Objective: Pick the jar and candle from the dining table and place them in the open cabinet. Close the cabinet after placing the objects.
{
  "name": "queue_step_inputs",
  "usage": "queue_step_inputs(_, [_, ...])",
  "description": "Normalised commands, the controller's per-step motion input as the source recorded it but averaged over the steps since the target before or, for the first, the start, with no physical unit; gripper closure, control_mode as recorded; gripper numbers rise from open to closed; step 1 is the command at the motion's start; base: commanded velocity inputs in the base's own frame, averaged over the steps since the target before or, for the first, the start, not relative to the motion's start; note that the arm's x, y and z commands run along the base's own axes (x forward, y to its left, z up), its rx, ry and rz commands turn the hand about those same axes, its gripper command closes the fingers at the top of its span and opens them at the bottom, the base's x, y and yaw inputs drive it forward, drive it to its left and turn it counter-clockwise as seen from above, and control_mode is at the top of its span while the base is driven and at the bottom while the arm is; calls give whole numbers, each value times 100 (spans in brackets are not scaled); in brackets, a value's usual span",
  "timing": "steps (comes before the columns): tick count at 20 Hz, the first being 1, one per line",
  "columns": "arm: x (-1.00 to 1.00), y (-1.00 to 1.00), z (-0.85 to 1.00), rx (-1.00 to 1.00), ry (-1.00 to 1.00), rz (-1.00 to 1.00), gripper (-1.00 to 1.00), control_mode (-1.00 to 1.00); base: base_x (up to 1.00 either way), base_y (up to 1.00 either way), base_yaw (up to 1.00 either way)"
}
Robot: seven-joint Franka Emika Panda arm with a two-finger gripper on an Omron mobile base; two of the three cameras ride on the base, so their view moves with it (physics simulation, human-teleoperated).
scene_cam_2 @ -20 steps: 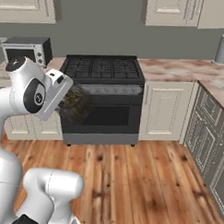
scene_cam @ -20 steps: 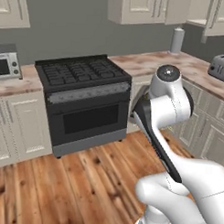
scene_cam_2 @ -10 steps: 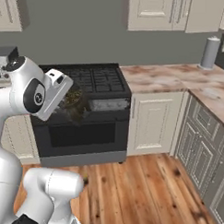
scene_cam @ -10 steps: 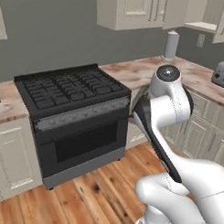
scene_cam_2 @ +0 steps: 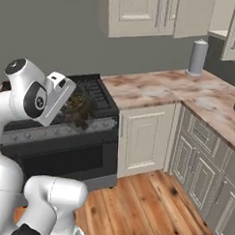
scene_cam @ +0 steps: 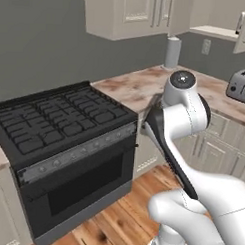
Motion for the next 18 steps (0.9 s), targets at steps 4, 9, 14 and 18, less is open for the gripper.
queue_step_inputs(4, [0,0,0,0,0,0,100,100,68,-12,-34])
queue_step_inputs(9, [0,0,0,0,0,0,100,100,73,-8,-34])
queue_step_inputs(14, [0,0,0,0,0,0,100,100,84,0,-34])
queue_step_inputs(18, [0,0,0,0,0,0,100,100,83,0,-34])
